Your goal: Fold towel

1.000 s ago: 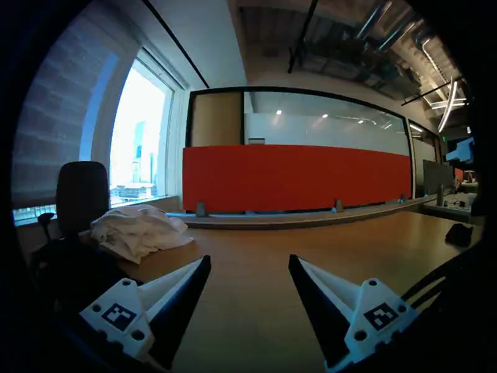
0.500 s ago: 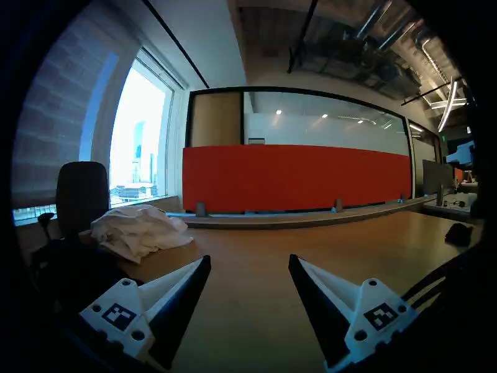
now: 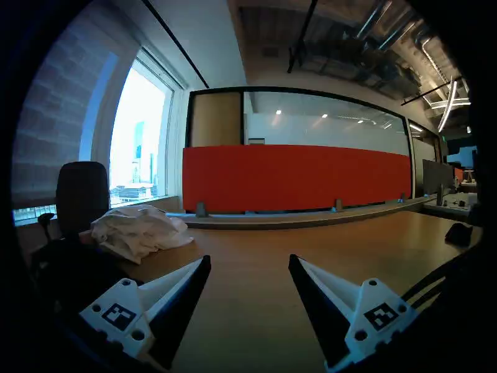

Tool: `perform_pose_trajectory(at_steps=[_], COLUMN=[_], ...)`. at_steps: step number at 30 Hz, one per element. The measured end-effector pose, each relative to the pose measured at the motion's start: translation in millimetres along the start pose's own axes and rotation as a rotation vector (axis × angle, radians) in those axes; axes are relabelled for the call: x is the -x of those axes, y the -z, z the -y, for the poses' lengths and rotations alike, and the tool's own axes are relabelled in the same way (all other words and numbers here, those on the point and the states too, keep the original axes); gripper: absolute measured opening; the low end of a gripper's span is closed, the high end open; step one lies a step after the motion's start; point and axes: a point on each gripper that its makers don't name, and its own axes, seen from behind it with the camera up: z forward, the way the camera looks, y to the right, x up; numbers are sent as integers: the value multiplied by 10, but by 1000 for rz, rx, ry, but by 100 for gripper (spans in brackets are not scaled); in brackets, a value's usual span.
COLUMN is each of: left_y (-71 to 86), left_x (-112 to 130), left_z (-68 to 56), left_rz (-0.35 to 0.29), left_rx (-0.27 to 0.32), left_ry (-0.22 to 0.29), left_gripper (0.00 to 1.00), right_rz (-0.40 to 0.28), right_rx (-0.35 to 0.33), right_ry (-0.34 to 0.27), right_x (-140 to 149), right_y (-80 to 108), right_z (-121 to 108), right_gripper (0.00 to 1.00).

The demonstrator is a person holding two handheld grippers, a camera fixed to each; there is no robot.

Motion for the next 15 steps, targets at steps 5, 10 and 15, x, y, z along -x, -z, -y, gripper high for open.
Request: perform_pose_trajectory(at_steps=[5, 10, 15], left_y=[2, 5, 10], left_x=[2, 3, 5], left_z=[-4, -3, -3], left_rz=[0, 0, 0], left_rx=[0, 0, 0], left_ry=[0, 0, 0], left_gripper=[93, 93, 93], right_rz=[10, 0, -5], right_rx=[16, 26, 51], right_ry=[-25, -46, -64], right_x=[225, 384, 537], right_y=[25, 26, -7], right_z=[-89, -164, -266], right_gripper=[100, 100, 100])
